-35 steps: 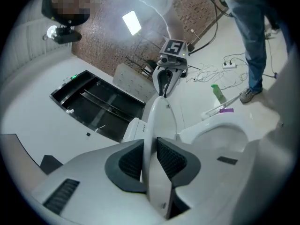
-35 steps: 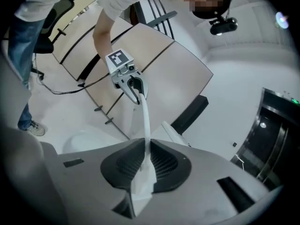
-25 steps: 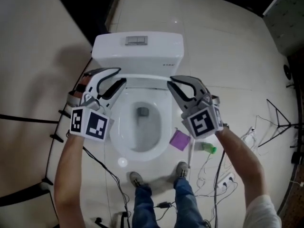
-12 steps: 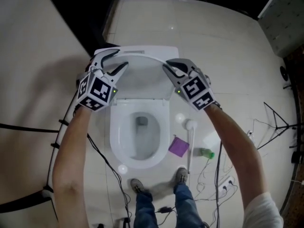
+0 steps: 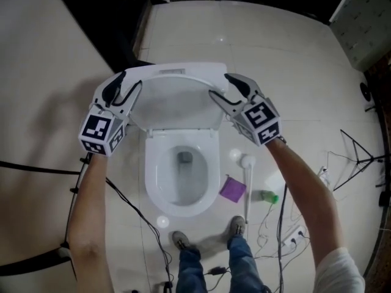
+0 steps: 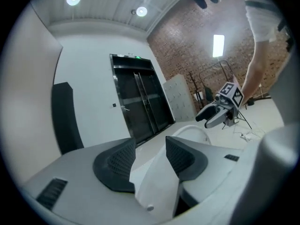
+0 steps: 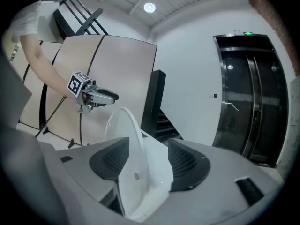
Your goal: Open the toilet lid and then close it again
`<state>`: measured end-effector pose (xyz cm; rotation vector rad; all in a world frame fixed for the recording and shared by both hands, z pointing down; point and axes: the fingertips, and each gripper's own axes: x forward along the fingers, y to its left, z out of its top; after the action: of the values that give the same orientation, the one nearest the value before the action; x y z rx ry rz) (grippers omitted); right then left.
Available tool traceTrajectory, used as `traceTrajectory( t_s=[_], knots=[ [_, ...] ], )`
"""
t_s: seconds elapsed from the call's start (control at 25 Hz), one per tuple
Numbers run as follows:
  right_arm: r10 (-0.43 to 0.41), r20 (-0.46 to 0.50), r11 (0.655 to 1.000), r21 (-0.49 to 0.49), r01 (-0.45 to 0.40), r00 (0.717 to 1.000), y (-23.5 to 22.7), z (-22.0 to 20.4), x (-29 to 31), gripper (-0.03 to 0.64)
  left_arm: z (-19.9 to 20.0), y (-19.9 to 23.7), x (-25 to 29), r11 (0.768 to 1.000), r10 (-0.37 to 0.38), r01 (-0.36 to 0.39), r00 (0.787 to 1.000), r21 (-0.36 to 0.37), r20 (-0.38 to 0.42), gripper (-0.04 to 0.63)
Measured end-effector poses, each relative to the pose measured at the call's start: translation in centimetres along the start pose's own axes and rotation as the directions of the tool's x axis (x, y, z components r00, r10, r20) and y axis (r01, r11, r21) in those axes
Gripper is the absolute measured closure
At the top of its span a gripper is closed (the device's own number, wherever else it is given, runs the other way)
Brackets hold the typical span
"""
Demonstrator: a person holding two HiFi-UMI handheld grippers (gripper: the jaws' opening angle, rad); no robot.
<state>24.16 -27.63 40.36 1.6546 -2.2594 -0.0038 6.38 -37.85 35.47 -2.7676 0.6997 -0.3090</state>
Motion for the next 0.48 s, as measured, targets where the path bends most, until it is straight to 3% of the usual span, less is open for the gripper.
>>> traceTrajectory(
  t_s=[0.12,0.28,0.4,0.48],
  knots=[
    [0.018,0.08,0.998,-0.06,-0.013,0.997,1.1,2.0,-2.9,0.365,1.8,-0.9,-4.9,1.0,-0.006,0.007,0.998,-0.016,0.067,0.4],
    [0.057,0.189,0.994,-0.104,-0.038,0.98,4.0,5.8,-8.1,0.365,4.5,-6.3,-11.6,0.992,-0.103,0.112,0.983,-0.057,0.151,0.4],
    [0.086,0.207,0.993,-0.097,-0.068,0.975,7.0,7.0,-11.8,0.365,5.1,-11.4,-15.7,0.968,-0.157,0.183,0.975,-0.17,0.155,0.4],
    [0.119,0.187,0.987,-0.128,-0.096,0.975,9.8,7.0,-13.9,0.366,5.8,-14.3,-17.8,0.947,-0.154,0.198,0.971,-0.254,0.183,0.4]
  ],
)
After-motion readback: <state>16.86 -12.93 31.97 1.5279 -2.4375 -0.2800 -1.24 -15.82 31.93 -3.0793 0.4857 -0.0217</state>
